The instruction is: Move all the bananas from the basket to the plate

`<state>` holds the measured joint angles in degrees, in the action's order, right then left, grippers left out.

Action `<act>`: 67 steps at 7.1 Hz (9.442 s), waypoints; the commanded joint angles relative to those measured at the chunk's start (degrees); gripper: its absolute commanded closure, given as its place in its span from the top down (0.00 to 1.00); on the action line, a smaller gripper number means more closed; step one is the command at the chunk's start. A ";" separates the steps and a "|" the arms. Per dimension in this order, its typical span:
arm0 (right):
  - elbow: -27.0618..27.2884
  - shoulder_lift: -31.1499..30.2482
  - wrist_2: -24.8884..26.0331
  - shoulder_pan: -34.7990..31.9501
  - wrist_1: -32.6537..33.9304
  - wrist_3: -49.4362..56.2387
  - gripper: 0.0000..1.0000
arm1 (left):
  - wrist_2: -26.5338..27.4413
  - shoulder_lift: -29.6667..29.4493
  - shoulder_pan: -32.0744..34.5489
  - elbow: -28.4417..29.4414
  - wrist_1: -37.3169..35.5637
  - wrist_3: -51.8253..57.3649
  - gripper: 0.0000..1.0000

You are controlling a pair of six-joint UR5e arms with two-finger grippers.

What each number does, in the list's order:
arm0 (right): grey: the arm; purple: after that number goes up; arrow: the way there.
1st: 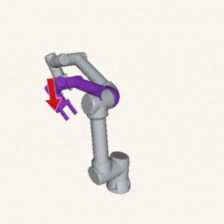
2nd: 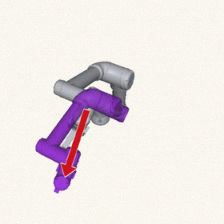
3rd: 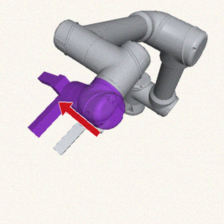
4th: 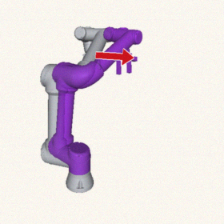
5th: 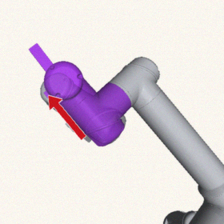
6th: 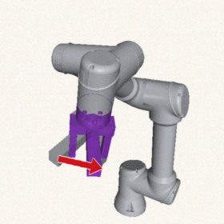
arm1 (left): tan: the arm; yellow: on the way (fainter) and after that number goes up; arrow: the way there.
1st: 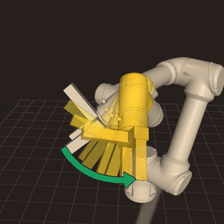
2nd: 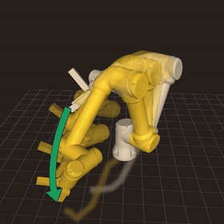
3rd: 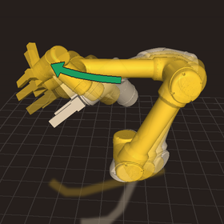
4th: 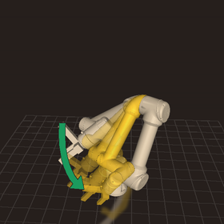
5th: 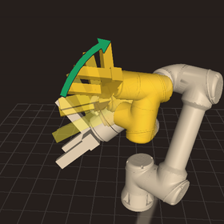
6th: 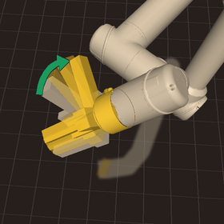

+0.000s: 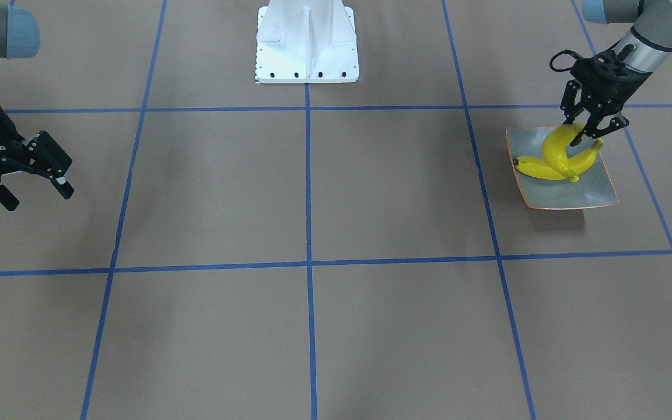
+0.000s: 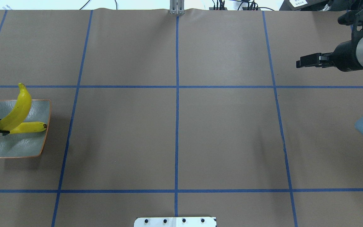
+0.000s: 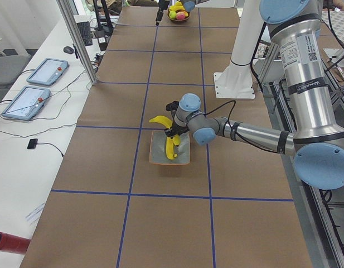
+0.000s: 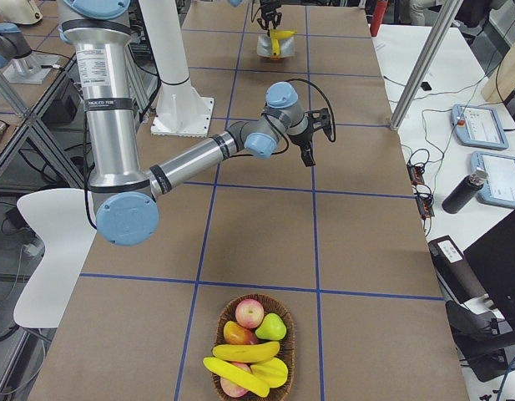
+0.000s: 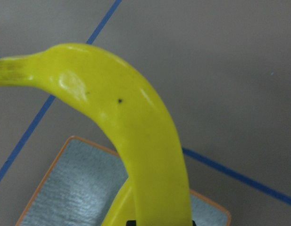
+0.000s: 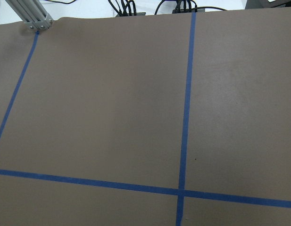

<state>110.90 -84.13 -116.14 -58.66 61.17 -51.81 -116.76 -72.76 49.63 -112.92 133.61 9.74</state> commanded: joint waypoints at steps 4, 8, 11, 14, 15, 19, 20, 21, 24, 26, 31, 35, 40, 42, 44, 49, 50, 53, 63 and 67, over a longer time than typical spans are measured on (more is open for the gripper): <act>-0.34 0.02 -0.22 -1.01 -0.08 0.13 1.00 | 3.91 0.69 -4.80 3.49 0.94 1.78 0.99; -0.42 -0.15 -3.19 -2.68 0.35 2.04 1.00 | 3.03 0.08 -0.36 2.18 6.47 -0.66 1.00; -3.83 -5.49 -10.29 -11.25 0.09 17.63 1.00 | -11.95 -4.48 6.53 1.12 6.66 -21.95 1.00; -11.47 -13.84 -16.92 -25.67 0.18 43.37 1.00 | -12.97 -8.09 6.36 0.33 6.66 -32.94 1.00; -15.59 -15.43 -17.36 -30.85 0.27 50.94 1.00 | -12.97 -8.10 6.36 0.33 6.66 -32.94 1.00; -37.56 -14.30 -17.36 -47.49 0.27 75.51 1.00 | -13.14 -8.10 6.10 0.24 7.44 -32.94 1.00; -41.78 -13.87 -17.36 -49.08 0.18 77.02 1.00 | -13.14 -8.10 6.18 0.24 7.54 -32.94 1.00; -46.26 -12.47 -16.93 -49.79 0.01 77.03 1.00 | -14.54 -8.10 6.10 0.24 7.54 -32.94 1.00; -50.70 -11.93 -17.18 -50.06 -0.08 69.96 0.95 | -16.92 -7.92 6.27 0.15 9.47 -33.73 1.00; -50.35 -12.37 -18.49 -49.97 -0.17 63.79 0.31 | -17.01 -7.31 6.27 -0.02 10.69 -33.73 1.00; -44.48 -11.93 -18.68 -50.06 -0.08 61.48 0.00 | -17.01 -7.13 6.27 0.50 10.88 -33.73 1.00; -30.18 -11.76 -19.47 -50.50 -0.08 45.20 0.00 | -19.88 -10.62 5.92 0.50 10.88 -44.32 1.00; -4.69 -8.61 -23.70 -27.27 -0.35 12.13 0.00 | -22.90 -27.49 4.87 1.29 10.35 -74.03 1.00; -1.83 -1.87 -23.52 -19.60 -3.92 4.48 0.00 | -21.07 -33.47 4.69 1.64 10.35 -83.09 1.00; 0.44 4.83 -20.03 -11.53 -4.83 -5.55 0.00 | -9.85 -38.04 -0.21 2.61 10.27 -88.81 1.00; 5.10 20.31 13.87 23.46 -4.92 -21.40 0.00 | -0.86 -45.79 -3.91 5.24 10.44 -100.79 1.00; 6.16 22.24 21.32 29.16 -4.92 -21.49 0.00 | -0.32 -45.89 -4.71 5.25 10.53 -100.88 1.00; 6.79 24.89 35.25 39.48 -7.70 -21.49 0.00 | -0.40 -45.89 -6.55 5.25 10.53 -102.37 1.00; 9.41 24.90 38.11 40.73 -8.96 -21.14 1.00 | -0.93 -45.10 -10.17 4.28 10.35 -102.20 0.00; 9.42 21.65 25.84 29.62 -0.20 -21.05 1.00 | -3.82 -30.31 -9.46 -1.23 10.44 -86.44 0.00</act>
<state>120.37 -61.21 -84.97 -24.11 56.90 -72.93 -119.58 -109.51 40.01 -111.72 144.00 -83.76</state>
